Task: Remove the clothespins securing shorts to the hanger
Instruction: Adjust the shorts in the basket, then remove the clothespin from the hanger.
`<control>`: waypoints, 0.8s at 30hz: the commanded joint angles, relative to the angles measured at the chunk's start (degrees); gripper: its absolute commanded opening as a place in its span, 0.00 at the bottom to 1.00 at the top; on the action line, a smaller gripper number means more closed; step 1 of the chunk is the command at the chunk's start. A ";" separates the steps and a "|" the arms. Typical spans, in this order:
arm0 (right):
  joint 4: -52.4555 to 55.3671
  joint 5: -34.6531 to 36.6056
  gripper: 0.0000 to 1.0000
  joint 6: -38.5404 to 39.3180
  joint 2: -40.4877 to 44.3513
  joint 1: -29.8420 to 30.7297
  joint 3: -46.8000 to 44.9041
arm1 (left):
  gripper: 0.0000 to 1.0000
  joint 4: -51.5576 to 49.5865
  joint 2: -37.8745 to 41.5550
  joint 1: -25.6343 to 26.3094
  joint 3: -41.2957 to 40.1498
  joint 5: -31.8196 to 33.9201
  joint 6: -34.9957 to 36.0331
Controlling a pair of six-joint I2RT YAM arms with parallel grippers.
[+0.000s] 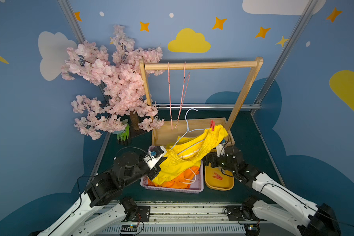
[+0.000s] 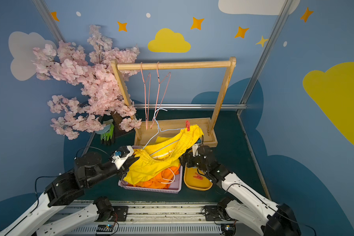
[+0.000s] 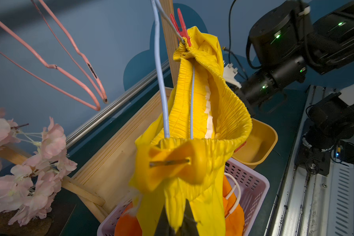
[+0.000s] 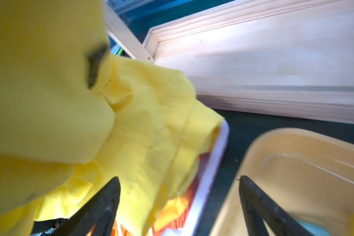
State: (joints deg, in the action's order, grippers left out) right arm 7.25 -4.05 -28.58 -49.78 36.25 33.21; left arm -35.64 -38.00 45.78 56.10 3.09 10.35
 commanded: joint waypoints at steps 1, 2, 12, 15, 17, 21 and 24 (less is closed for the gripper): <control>13.55 1.15 0.89 0.64 10.13 -5.68 1.51 | 0.03 -2.36 -1.28 -4.35 0.11 -8.11 -0.58; 17.16 0.93 0.89 0.85 12.18 -7.96 2.35 | 0.03 -1.87 -1.40 -5.80 -0.05 -9.74 -0.68; 1.96 -23.23 0.89 -2.57 13.83 -28.15 1.67 | 0.03 -3.74 -0.95 -13.44 -1.66 -19.16 2.55; -12.61 -33.48 0.86 -5.65 8.51 -32.03 1.88 | 0.03 -3.47 0.05 -13.45 -1.78 -21.69 2.25; -18.67 -38.95 0.85 -5.49 4.08 -32.38 3.86 | 0.03 -3.48 1.13 -13.43 -1.94 -22.25 2.65; -21.97 -47.43 0.80 -4.91 -2.02 -32.13 9.56 | 0.03 -1.63 5.17 -13.42 -3.64 -22.24 3.76; -20.30 -53.60 0.75 -2.66 -4.41 -30.63 13.41 | 0.03 0.42 8.04 -13.41 -4.94 -22.37 4.14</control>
State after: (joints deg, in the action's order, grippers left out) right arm -8.10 -47.00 -32.97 -53.69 4.43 42.24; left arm -39.18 -32.12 32.51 51.53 -17.21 13.37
